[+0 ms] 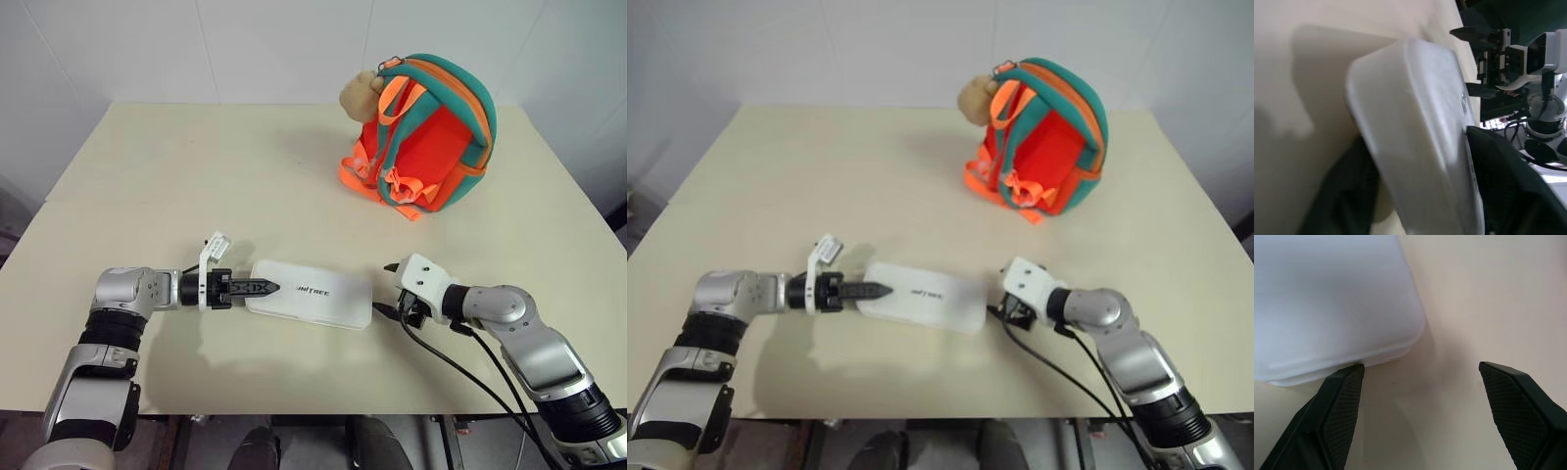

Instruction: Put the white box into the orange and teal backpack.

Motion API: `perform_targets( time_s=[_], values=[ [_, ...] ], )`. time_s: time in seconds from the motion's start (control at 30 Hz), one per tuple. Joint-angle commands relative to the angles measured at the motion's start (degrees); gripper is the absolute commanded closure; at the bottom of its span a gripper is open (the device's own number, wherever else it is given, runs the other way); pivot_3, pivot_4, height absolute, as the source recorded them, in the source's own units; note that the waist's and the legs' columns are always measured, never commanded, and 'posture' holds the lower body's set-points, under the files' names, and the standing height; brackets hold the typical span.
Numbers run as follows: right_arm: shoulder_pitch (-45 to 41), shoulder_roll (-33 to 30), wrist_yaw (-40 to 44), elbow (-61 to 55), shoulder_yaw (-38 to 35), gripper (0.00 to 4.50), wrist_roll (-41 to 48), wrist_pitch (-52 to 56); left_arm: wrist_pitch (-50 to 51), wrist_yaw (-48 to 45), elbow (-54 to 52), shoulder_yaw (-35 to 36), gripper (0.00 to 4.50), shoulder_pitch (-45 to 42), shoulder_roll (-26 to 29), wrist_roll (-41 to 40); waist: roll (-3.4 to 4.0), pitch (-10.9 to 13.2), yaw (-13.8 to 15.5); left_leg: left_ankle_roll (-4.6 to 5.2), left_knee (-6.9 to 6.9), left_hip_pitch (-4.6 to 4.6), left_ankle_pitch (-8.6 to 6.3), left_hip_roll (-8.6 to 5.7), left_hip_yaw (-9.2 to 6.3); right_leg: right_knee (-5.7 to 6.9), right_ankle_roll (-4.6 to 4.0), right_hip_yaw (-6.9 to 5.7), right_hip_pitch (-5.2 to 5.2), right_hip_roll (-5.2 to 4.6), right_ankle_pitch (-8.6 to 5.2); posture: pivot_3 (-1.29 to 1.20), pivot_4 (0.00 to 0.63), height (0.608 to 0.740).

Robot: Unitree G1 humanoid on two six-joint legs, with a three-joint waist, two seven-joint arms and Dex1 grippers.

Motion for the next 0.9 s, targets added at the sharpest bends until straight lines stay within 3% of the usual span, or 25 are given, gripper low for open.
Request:
perform_targets(
  time_s=[0.03,0.4,0.73,0.9],
  values=[
    [-0.2,0.2,-0.1,-2.3,-1.1,0.0,0.4,-0.8,0.2,0.4,0.4,-1.2,2.79,-1.4,-0.4,1.7,-0.03,0.0,0.0,0.0,0.01,0.01,0.0,0.0,0.0,-0.01,0.0,0.0,0.01,0.0,0.0,0.0,0.15,0.74],
    [-0.7,0.4,-0.3,-1.9,-2.0,0.0,0.3,-1.4,6.6,4.1,0.0,6.3,3.15,-2.9,-2.7,-1.9,-0.07,0.0,0.0,-0.01,0.13,0.1,0.04,0.0,-0.02,0.04,0.01,0.0,0.13,0.0,0.12,0.0,0.15,0.74],
    [-2.6,0.8,-2.8,1.4,-3.7,0.0,-0.4,-4.5,12.9,13.5,-1.5,21.4,3.16,-1.5,-5.5,-8.5,-0.07,0.0,0.0,-0.03,0.02,0.01,0.04,0.01,-0.01,-0.01,0.01,0.0,-0.01,0.0,0.12,0.0,0.15,0.74],
    [-3.6,3.1,-8.1,3.6,-7.6,0.0,-0.6,-5.6,15.3,19.4,-3.3,29.9,3.16,-0.3,-7.9,-12.0,-0.07,0.0,0.0,-0.07,0.0,-0.01,0.06,0.01,-0.01,-0.01,0.01,0.01,-0.02,-0.01,0.12,0.0,0.15,0.74]
  ],
)
